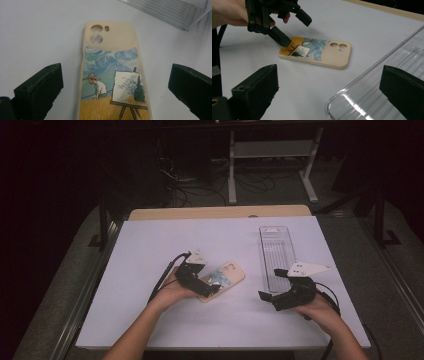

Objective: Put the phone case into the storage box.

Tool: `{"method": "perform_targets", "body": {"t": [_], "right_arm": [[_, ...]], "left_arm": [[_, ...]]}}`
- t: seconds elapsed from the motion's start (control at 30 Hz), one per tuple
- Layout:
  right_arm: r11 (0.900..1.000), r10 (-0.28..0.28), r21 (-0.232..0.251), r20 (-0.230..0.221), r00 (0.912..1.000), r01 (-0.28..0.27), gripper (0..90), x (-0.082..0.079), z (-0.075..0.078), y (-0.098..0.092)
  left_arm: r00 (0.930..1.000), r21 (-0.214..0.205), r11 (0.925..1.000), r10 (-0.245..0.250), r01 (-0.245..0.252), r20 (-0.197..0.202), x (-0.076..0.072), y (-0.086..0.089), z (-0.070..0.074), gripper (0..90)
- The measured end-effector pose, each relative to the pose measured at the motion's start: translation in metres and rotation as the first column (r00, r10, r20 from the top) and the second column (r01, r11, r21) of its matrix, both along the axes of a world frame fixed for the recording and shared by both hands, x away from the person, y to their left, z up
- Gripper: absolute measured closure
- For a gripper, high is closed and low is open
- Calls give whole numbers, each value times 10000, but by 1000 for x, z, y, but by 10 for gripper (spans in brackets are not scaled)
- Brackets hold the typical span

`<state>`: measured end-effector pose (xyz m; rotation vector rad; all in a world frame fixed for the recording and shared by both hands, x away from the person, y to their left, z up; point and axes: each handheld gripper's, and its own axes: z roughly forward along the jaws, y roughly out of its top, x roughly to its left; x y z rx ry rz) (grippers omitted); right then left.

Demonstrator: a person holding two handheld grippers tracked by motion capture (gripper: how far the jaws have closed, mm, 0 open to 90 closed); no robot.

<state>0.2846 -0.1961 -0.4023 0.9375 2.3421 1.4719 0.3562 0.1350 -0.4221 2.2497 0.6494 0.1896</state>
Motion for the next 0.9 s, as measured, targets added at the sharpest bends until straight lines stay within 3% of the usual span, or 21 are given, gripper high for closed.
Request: {"method": "perform_targets", "body": {"t": [0.3,0.57,0.9], "right_arm": [[10000,14,32,-8,10000,-14,17,0,0,0],[10000,25,16,2,10000,-25,16,0,0,0],[10000,14,24,-4,10000,-14,17,0,0,0]], "left_arm": [[9997,273,9994,224,-223,-31,-1,-2,-10,0],[9993,250,9991,358,-355,-115,-2,-8,-19,0],[9999,497,9987,133,-130,-60,-1,-13,-29,0]]}}
